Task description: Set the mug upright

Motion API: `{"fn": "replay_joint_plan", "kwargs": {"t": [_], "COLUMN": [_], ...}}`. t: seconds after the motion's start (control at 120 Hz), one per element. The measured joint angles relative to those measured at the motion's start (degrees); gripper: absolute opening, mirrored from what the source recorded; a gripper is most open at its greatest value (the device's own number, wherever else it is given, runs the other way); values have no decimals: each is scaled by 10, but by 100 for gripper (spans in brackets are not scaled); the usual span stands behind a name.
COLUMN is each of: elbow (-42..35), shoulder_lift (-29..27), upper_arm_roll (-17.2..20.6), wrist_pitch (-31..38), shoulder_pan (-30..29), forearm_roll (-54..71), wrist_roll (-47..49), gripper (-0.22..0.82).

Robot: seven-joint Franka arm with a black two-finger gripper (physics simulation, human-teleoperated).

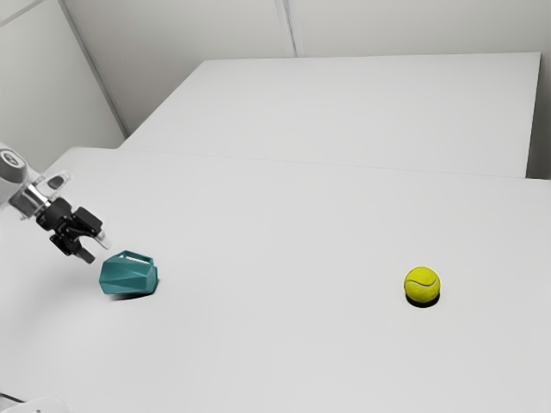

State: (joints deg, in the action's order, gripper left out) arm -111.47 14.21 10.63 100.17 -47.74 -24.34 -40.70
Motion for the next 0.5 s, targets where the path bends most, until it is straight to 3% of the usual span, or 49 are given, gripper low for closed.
{"fn": "replay_joint_plan", "kwargs": {"t": [0.5], "elbow": [26], "shoulder_lift": [69], "upper_arm_roll": [-3], "wrist_pitch": [-26], "shoulder_pan": [-28], "forearm_roll": [-48], "wrist_roll": [-103], "gripper": [60]}}
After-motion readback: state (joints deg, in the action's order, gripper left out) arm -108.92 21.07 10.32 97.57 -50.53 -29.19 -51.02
